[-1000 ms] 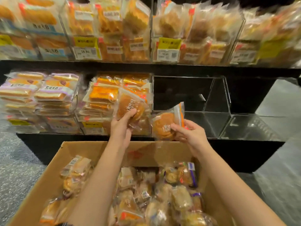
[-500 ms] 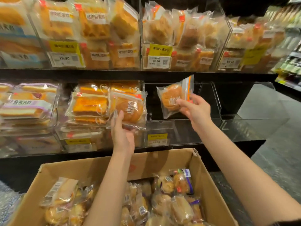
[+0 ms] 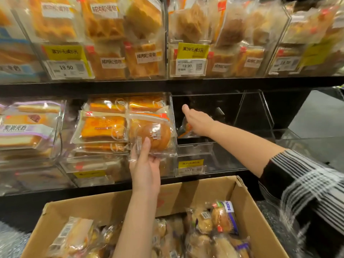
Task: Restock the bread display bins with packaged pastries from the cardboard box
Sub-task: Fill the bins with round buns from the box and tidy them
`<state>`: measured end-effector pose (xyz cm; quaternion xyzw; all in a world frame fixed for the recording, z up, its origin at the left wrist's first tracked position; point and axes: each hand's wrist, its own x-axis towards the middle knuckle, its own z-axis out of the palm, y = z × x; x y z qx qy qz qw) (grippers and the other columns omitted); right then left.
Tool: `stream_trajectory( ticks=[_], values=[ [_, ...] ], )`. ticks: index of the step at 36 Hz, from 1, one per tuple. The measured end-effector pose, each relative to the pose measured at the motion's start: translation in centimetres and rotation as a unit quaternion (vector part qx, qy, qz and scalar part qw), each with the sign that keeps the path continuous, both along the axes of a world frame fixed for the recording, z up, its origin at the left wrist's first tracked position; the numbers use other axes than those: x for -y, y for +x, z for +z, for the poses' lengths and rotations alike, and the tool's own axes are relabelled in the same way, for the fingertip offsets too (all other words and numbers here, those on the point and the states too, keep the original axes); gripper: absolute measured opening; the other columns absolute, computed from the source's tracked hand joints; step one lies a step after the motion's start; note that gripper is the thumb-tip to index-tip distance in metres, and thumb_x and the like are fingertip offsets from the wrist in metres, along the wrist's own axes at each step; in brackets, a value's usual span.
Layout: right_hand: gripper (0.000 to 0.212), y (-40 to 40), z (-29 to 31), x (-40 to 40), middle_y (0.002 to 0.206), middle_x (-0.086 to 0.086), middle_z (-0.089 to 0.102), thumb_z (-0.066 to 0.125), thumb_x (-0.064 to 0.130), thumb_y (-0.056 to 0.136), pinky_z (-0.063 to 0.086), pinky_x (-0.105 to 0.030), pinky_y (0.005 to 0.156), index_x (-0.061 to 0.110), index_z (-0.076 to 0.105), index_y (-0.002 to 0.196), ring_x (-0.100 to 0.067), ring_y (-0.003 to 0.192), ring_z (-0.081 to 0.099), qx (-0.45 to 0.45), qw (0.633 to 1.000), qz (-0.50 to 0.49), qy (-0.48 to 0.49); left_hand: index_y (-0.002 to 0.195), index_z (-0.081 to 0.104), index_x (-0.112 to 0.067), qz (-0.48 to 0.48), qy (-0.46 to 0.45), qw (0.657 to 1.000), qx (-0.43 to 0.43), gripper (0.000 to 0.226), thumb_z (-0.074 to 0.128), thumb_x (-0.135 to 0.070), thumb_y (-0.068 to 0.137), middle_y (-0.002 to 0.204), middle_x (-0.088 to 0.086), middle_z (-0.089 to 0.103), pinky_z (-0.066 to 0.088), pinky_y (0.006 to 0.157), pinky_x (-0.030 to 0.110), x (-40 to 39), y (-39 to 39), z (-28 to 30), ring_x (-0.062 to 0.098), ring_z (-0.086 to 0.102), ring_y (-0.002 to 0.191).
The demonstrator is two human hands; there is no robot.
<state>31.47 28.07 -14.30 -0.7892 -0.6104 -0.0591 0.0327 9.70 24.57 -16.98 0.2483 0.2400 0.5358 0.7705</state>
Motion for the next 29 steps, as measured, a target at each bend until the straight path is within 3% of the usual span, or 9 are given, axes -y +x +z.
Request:
stream_trajectory(
  ticks=[3, 7, 12, 18, 23, 29],
  values=[
    [0.070, 0.5, -0.9, -1.7, 0.126, -0.019, 0.051, 0.061, -0.005, 0.084, 0.047, -0.041, 0.087, 0.005, 0.024, 0.143, -0.037, 0.110, 0.058, -0.014, 0.999, 0.031, -0.017, 0.142, 0.040, -0.021, 0.000, -0.030, 0.999, 0.017, 0.073, 0.063, -0.031, 0.073, 0.124, -0.001, 0.059, 0.042, 0.099, 0.035, -0.3, 0.0, 0.0, 0.013, 0.058, 0.106],
    [0.047, 1.0, -2.5, -2.8, 0.132, -0.016, 0.049, 0.063, 0.008, 0.088, 0.044, -0.036, 0.094, 0.007, 0.047, 0.131, -0.032, 0.118, 0.053, 0.003, 0.997, 0.075, -0.035, 0.137, 0.043, -0.022, -0.010, -0.028, 0.999, 0.017, 0.068, 0.061, -0.030, 0.072, 0.127, 0.000, 0.059, 0.047, 0.084, 0.028, -0.5, -0.1, -0.3, 0.014, 0.057, 0.110],
    [0.040, 0.6, -2.7, -3.7, 0.125, -0.011, 0.053, 0.062, 0.029, 0.088, 0.045, -0.038, 0.087, 0.014, 0.056, 0.125, -0.029, 0.113, 0.054, 0.153, 0.983, 0.102, -0.020, 0.136, 0.045, -0.022, -0.021, -0.029, 0.999, 0.025, 0.066, 0.060, -0.029, 0.072, 0.128, -0.001, 0.059, 0.047, 0.083, 0.028, -0.8, -0.4, -0.4, 0.014, 0.057, 0.112],
    [0.046, 0.9, -2.4, -3.3, 0.089, -0.002, 0.058, 0.047, 0.056, 0.092, 0.045, -0.032, 0.074, 0.014, 0.062, 0.105, -0.022, 0.091, 0.061, 0.125, 0.989, -0.021, -0.078, 0.138, 0.042, -0.022, -0.019, -0.036, 0.999, 0.018, 0.070, 0.061, -0.029, 0.071, 0.133, 0.000, 0.056, 0.046, 0.085, 0.029, -0.7, -0.3, -0.4, 0.017, 0.054, 0.119],
    [0.045, 0.8, -2.9, -3.3, 0.082, -0.002, 0.054, 0.047, 0.055, 0.093, 0.046, -0.031, 0.070, 0.013, 0.064, 0.101, -0.019, 0.076, 0.055, 0.072, 0.993, -0.055, -0.069, 0.140, 0.041, -0.023, -0.016, -0.027, 0.999, 0.011, 0.073, 0.062, -0.029, 0.070, 0.134, 0.001, 0.056, 0.046, 0.087, 0.029, -0.6, -0.4, -0.4, 0.017, 0.053, 0.120],
    [0.028, 0.8, -2.7, -3.4, 0.098, -0.010, 0.062, 0.061, 0.032, 0.092, 0.052, -0.034, 0.079, 0.007, 0.062, 0.105, -0.026, 0.090, 0.063, -0.021, 0.997, -0.071, 0.000, 0.127, 0.046, -0.028, -0.006, -0.007, 1.000, -0.008, 0.060, 0.062, -0.029, 0.070, 0.127, -0.004, 0.058, 0.041, 0.096, 0.031, -0.6, 0.0, -0.6, 0.011, 0.056, 0.110]
  ],
)
